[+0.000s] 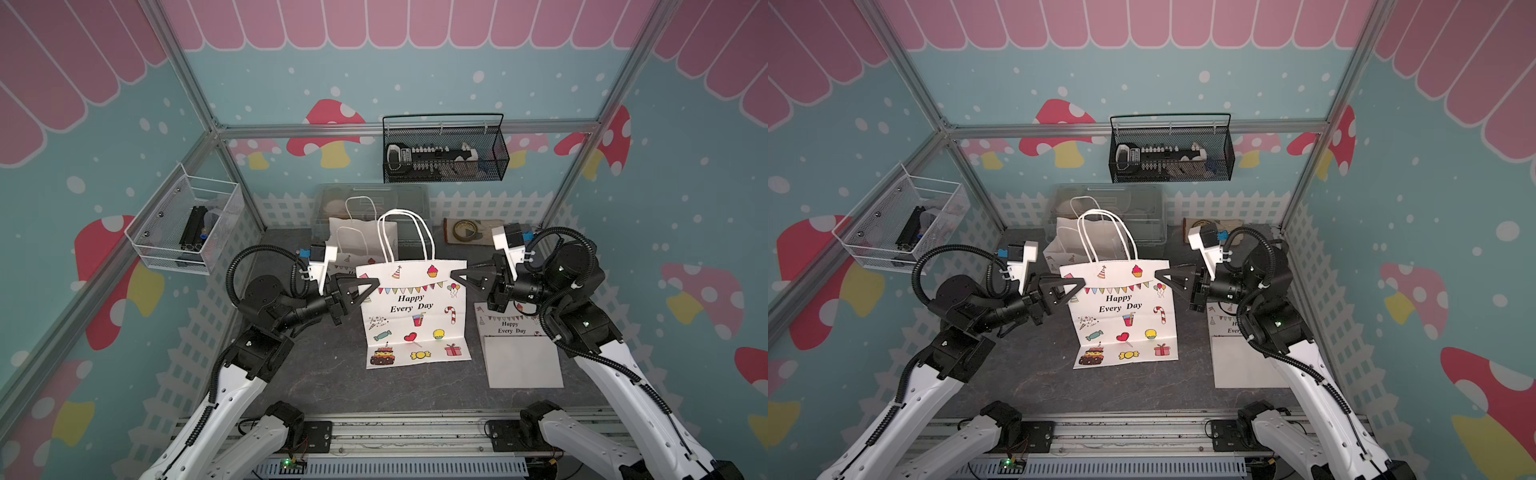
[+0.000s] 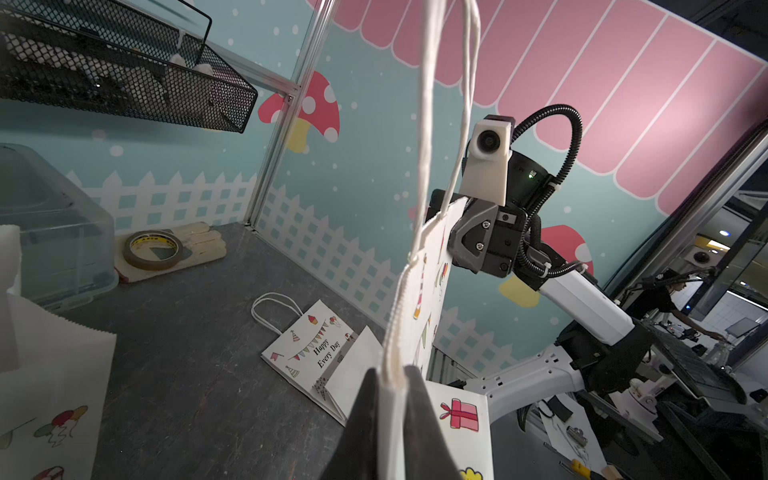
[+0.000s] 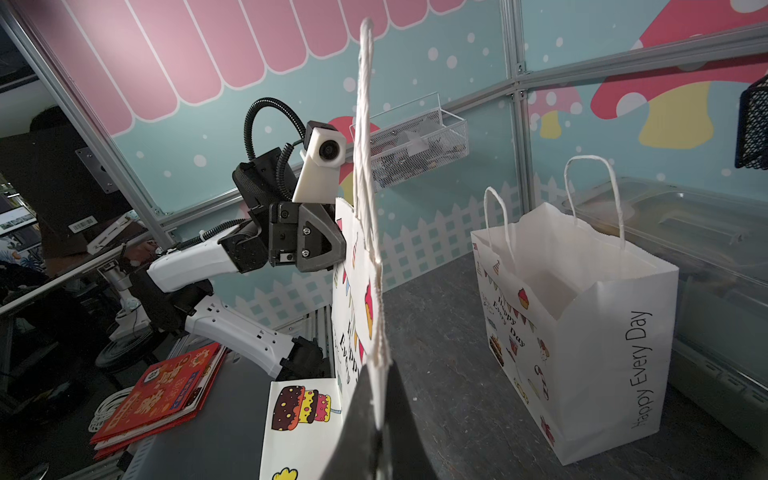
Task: Put away the paper bag
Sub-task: Press the paper bag.
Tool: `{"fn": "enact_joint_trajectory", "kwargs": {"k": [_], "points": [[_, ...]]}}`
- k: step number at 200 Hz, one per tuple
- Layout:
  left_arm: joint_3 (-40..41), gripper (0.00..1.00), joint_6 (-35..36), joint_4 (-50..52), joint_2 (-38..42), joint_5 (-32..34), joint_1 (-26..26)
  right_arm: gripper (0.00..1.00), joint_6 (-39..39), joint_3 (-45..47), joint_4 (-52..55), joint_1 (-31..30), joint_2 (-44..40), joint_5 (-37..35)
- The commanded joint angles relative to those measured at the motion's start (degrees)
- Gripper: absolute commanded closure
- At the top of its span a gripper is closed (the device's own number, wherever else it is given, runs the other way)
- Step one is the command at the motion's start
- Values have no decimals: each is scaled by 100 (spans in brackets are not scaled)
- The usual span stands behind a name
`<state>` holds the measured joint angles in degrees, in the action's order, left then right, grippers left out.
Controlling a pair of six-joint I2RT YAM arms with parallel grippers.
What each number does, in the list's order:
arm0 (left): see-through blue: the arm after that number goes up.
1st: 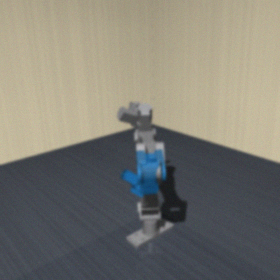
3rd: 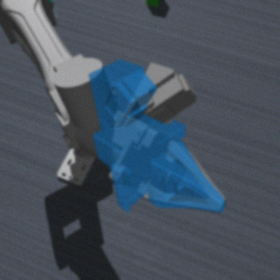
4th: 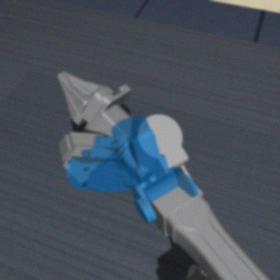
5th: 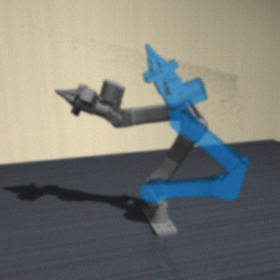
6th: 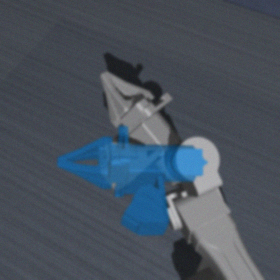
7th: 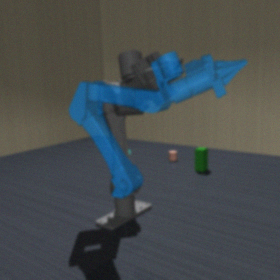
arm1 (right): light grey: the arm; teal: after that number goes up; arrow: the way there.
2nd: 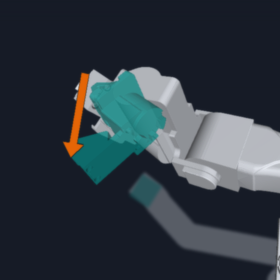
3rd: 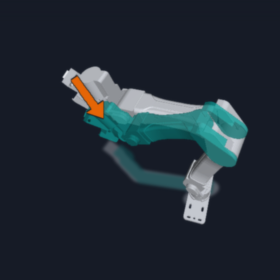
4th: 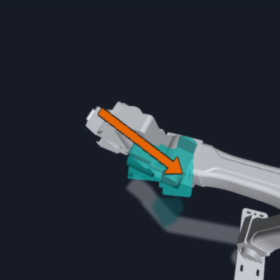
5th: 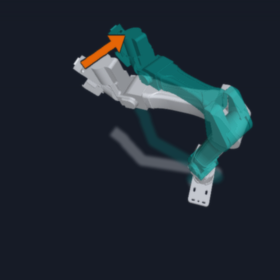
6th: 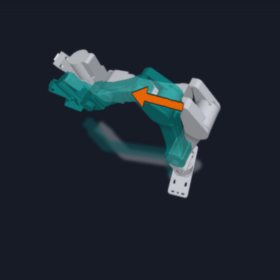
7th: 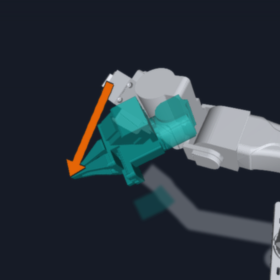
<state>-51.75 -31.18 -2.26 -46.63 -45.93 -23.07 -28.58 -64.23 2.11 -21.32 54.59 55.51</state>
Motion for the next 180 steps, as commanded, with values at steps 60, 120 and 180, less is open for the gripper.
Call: {"fn": "enact_joint_trajectory", "kwargs": {"k": [60,120,180], "points": [[546,63,42,327,278,-612,-8,100,-408,-242,-648,55,25,223],[593,100,-53,128,397,-441,-13,100,-639,-118,-848,58,72,607],[648,100,-736,-738,407,-473,-15,56,-382,494,-556,58,-253,695]]}}
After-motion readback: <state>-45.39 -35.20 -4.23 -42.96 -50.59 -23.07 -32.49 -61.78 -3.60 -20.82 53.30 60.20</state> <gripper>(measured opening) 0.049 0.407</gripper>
